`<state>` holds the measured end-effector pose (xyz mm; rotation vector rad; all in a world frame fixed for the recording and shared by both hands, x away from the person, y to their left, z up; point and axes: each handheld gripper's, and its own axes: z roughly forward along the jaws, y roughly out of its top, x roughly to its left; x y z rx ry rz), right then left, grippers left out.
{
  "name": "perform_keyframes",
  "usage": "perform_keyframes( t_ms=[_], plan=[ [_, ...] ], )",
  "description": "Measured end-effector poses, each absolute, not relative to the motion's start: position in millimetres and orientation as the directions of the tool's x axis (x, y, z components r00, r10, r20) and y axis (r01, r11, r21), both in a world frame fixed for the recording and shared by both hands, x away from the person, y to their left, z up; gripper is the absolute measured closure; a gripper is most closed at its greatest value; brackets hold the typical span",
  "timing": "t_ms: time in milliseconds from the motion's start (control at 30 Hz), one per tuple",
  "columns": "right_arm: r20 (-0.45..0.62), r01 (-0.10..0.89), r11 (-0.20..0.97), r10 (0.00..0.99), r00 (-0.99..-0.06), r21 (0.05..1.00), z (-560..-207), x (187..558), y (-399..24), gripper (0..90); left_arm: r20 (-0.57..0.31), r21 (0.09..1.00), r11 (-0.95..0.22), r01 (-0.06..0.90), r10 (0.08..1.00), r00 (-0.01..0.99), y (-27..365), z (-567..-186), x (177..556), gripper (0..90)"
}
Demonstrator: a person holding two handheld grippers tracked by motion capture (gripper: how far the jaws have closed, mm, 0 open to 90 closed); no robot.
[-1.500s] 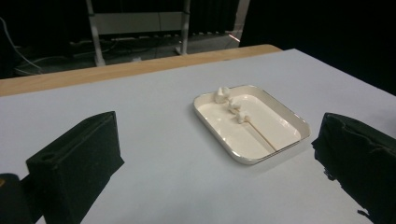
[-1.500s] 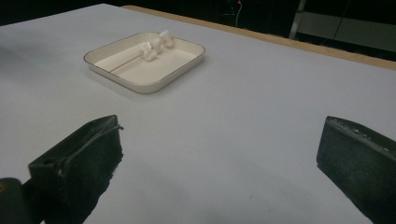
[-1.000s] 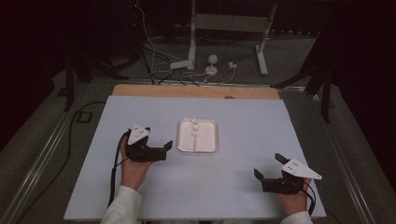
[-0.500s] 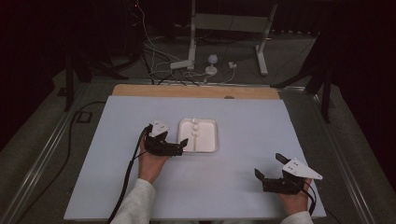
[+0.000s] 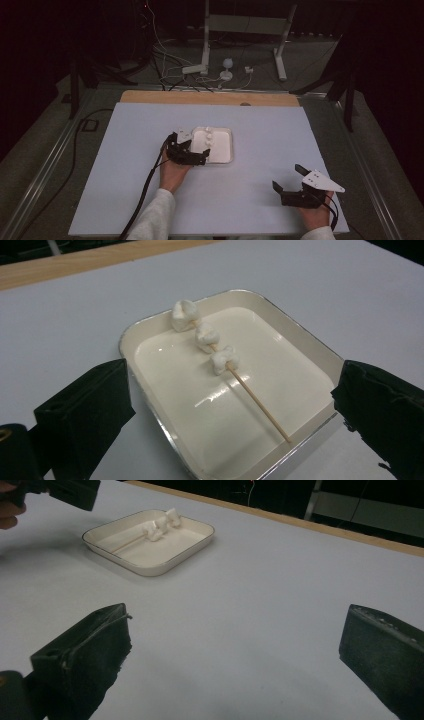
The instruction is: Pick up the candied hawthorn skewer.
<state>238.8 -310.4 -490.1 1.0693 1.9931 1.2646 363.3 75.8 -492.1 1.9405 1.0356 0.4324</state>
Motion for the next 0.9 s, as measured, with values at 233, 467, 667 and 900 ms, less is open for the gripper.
perform_keyframes(
  t_ms=[233,467,667,900],
  plan=[
    [-0.029,0.333,0.243,0.843,-0.538,0.911,-490.1,238.6,-310.0,0.0,-0.095,0.809,-0.284,0.514,0.800,0.592,65.2,-501.7,369.3,3.0],
    [-0.028,0.333,0.243,0.843,-0.537,0.911,-490.2,238.7,-310.4,0.0,-0.062,0.779,-0.331,0.533,0.804,0.591,53.2,-512.1,372.0,6.8],
    [-0.027,0.332,0.241,0.843,-0.538,0.912,-490.1,238.7,-311.1,0.0,0.013,0.735,-0.405,0.544,0.811,0.585,44.0,-518.8,372.2,18.6],
    [-0.025,0.334,0.240,0.843,-0.538,0.911,-490.3,238.6,-311.0,0.0,-0.006,0.691,-0.424,0.586,0.807,0.591,49.7,-519.0,375.3,53.5]
  ],
)
